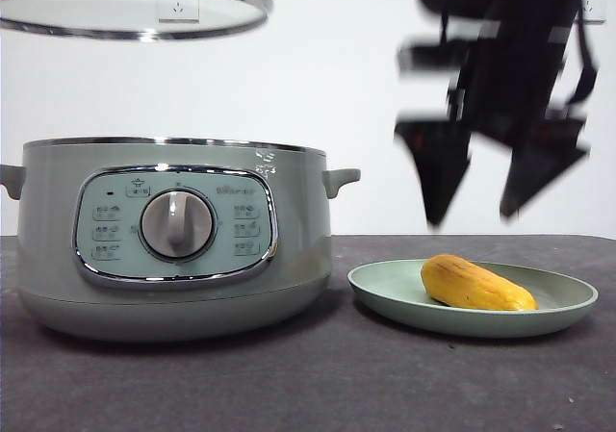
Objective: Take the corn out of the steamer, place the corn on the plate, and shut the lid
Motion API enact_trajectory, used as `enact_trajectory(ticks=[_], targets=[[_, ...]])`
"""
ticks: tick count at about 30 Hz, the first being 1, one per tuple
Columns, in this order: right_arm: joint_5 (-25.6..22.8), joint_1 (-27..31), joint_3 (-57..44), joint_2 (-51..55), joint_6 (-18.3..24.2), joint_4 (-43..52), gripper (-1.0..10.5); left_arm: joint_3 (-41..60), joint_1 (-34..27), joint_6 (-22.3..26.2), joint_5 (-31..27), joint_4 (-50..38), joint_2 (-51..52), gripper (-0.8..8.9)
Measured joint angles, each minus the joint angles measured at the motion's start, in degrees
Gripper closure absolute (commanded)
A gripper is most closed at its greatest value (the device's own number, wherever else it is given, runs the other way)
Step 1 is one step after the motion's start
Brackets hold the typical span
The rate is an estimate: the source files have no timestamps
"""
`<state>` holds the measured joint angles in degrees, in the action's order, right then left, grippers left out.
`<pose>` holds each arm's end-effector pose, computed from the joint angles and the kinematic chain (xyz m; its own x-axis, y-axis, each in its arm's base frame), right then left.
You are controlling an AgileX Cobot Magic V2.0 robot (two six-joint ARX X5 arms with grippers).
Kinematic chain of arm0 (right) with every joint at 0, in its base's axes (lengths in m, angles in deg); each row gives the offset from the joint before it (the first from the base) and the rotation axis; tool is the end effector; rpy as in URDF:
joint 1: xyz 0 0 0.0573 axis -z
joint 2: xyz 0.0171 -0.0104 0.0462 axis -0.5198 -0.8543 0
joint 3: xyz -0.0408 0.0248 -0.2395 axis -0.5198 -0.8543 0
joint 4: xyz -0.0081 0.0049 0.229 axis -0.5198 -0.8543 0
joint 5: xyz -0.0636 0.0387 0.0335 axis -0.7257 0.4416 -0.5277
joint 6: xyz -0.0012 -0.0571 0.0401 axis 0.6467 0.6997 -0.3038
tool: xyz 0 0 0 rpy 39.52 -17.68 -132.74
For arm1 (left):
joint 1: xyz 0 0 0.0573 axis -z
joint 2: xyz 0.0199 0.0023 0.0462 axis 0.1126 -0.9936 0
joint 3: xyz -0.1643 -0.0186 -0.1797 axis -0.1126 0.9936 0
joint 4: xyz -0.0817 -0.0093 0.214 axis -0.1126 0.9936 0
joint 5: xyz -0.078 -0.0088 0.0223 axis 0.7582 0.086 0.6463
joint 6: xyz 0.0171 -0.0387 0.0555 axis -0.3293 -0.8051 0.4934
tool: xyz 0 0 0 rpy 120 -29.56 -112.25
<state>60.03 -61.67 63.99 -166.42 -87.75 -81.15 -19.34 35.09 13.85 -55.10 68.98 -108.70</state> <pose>0.2568 0.1408 0.2018 0.4827 0.1011 -0.8699 -0.3859 0.9162 -0.1076 0.1974 -0.1020 0.3456 0.8161 -0.3385 -0.4685 0.3734 0.9274 -0.0197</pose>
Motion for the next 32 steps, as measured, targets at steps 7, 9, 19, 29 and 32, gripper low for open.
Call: enact_trajectory(ticks=[7,9,19,29,32], targets=[[0.0,0.9,0.0,13.0,-0.4,-2.1,5.4,0.0,0.3,-0.4,1.1,-0.8,-5.7,8.23],[-0.1,1.3,0.0,15.9,-0.5,-2.9,5.4,0.0,0.6,-0.4,1.3,-0.8,-7.3,8.23],[-0.2,4.5,0.0,22.3,-0.7,-8.3,5.4,0.0,2.6,-1.5,2.6,-4.2,-16.2,8.23],[-0.2,4.5,0.0,22.3,-0.7,-9.1,5.4,0.0,2.6,-1.5,0.6,-3.3,-17.5,8.23],[-0.2,4.5,0.0,22.3,-0.7,-9.1,5.4,0.0,2.6,-1.9,0.6,-3.2,-18.2,8.23]])
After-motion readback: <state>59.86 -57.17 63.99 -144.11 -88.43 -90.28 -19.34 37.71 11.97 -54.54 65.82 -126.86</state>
